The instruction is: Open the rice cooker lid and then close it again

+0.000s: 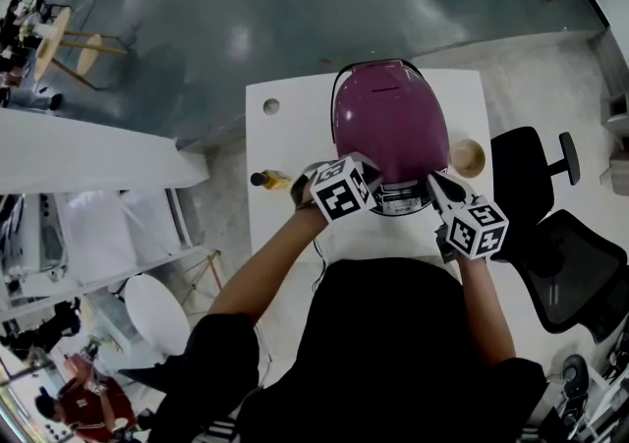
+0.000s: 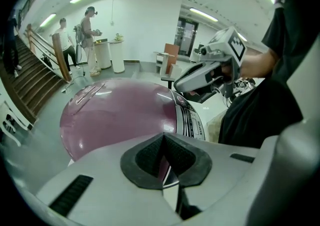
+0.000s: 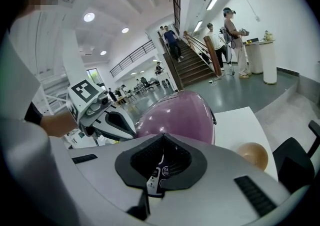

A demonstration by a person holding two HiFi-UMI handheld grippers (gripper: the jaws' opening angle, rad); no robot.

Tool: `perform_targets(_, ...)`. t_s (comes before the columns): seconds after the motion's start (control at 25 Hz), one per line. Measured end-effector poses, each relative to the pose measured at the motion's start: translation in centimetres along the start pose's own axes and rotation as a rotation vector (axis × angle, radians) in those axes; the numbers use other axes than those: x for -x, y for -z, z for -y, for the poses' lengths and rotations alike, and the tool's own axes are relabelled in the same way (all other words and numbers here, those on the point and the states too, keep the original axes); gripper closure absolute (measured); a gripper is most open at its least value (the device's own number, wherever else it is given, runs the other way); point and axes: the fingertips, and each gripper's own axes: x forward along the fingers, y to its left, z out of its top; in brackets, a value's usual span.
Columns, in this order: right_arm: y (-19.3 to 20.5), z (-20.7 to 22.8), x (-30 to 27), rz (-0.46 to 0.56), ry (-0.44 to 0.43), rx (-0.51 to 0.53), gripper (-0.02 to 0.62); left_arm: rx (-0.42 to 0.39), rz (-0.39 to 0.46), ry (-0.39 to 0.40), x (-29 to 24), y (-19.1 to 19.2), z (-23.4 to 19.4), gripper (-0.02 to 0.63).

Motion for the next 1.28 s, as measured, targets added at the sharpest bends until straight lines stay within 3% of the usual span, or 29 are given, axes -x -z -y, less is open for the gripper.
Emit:
perform_targets(0.2,0.6,-0.4,1.4,0.008,0.011,0.007,0.595,0.03,0.06,-0.034,0.4,0.0,0.2,0.604)
perform_targets(0.4,0.4,-1.7,3.0,0.037,0.011,0.026,0.595,0.128,0.239,-0.09,3.0,-0.4,1.0,0.604)
perform_targets(0.64,0.6,-4.8,5.5,0.028,0.035,0.23,0.595,0.276,0.479,-0.116,6.4,-0.7,4.4,0.604)
perform_targets(0.84,1.8,-6.8,6.9,-0.003,0.05,0.344,0.595,0.359,0.632,-0.232,8.4,1.1,6.1,0.604)
perform_targets(1.0,2.7,-7.9,7.9,0.008,0.03,0.304,0.595,0.513,0.751,-0.261,9.8,2.2,8.5,0.604)
perform_targets(1.28,2.7,-7.2,8.8,0.057,0.026,0.278,0.595,0.551,0.831,-0.491,12.6,5.2,11.5,0.603)
